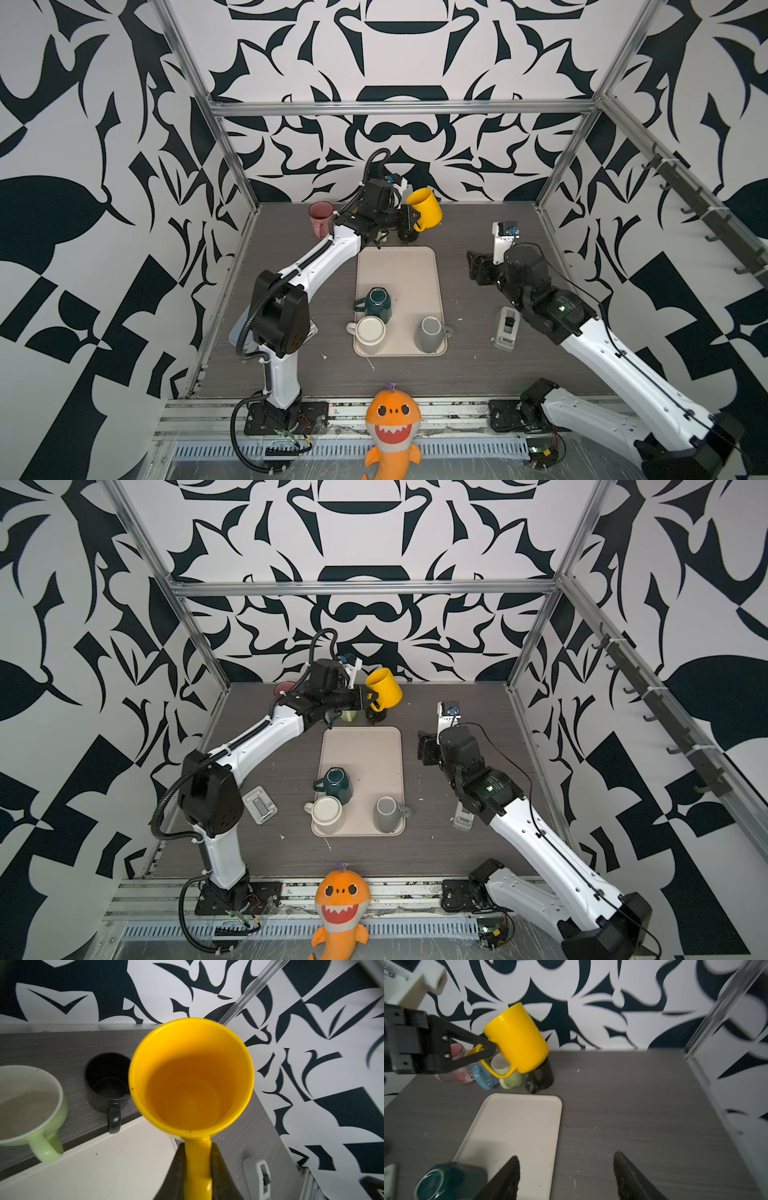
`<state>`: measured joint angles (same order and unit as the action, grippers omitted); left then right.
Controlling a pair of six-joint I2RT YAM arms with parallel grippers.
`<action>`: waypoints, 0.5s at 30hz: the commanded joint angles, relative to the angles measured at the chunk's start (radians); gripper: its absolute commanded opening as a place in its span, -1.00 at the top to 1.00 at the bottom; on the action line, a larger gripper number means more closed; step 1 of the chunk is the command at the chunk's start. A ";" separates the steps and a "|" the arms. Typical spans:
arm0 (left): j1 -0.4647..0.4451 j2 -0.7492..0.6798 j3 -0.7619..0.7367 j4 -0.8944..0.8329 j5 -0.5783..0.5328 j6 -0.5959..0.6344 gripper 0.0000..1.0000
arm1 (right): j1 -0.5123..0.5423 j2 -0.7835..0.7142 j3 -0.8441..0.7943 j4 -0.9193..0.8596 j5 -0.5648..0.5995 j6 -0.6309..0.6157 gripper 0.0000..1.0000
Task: Turn the mug right side up
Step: 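Lower the upright yellow mug beside the black mug with the left gripper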
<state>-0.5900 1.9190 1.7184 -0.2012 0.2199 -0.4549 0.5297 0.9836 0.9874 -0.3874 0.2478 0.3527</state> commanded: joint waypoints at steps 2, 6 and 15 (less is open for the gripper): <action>-0.033 0.066 0.118 0.124 -0.133 0.042 1.00 | -0.044 0.058 0.076 -0.163 -0.323 0.186 -0.47; -0.059 0.165 0.195 0.162 -0.174 0.072 1.00 | -0.089 0.062 0.058 -0.131 -0.452 0.223 -0.47; -0.100 0.401 0.438 0.140 -0.231 0.156 1.00 | -0.178 -0.046 -0.002 -0.119 -0.461 0.269 -0.50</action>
<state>-0.6792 2.3035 2.0892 -0.1600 0.0216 -0.3393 0.3683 0.9829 0.9928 -0.5186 -0.1871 0.5892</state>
